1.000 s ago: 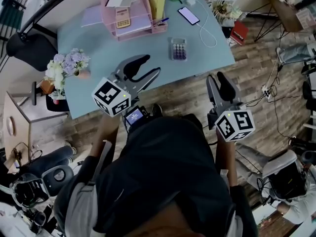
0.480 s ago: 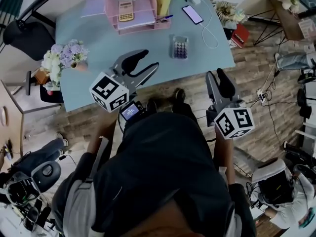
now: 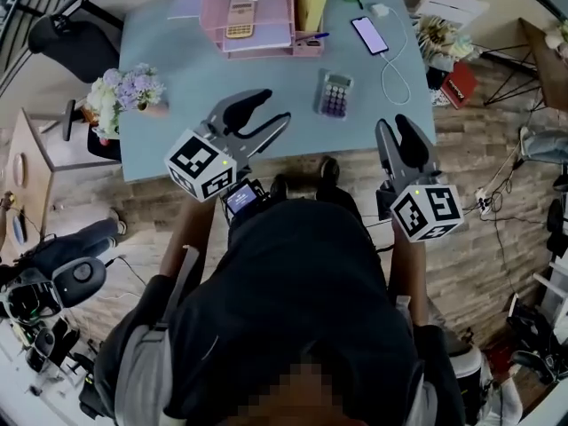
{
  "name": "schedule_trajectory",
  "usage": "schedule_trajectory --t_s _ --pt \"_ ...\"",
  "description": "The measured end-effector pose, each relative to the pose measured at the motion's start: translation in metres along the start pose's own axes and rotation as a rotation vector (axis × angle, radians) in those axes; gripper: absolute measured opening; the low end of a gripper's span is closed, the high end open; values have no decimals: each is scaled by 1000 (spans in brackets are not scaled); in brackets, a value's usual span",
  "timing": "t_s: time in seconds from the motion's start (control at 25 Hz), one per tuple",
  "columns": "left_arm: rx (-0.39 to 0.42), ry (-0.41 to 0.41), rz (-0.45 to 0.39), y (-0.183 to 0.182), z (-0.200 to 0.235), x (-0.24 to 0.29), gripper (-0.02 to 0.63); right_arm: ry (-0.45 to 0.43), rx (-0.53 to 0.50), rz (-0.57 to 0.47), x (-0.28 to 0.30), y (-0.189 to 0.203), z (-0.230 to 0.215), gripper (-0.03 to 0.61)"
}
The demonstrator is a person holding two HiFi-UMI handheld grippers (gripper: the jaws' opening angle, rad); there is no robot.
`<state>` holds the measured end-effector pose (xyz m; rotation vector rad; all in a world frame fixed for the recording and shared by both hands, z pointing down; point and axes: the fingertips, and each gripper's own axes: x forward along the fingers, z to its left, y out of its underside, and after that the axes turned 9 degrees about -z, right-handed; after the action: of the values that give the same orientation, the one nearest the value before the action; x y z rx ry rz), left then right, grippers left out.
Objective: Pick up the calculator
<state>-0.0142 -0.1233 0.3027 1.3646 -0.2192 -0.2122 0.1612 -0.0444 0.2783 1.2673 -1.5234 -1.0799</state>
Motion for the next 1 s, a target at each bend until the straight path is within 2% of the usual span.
schedule_trajectory --t_s 0.48,1.0 --pt "-15 -118 46 17 -3 51 261 -146 37 58 39 3 -53 144" --pt "-89 -247 97 57 23 67 261 -267 61 143 83 33 -72 144"
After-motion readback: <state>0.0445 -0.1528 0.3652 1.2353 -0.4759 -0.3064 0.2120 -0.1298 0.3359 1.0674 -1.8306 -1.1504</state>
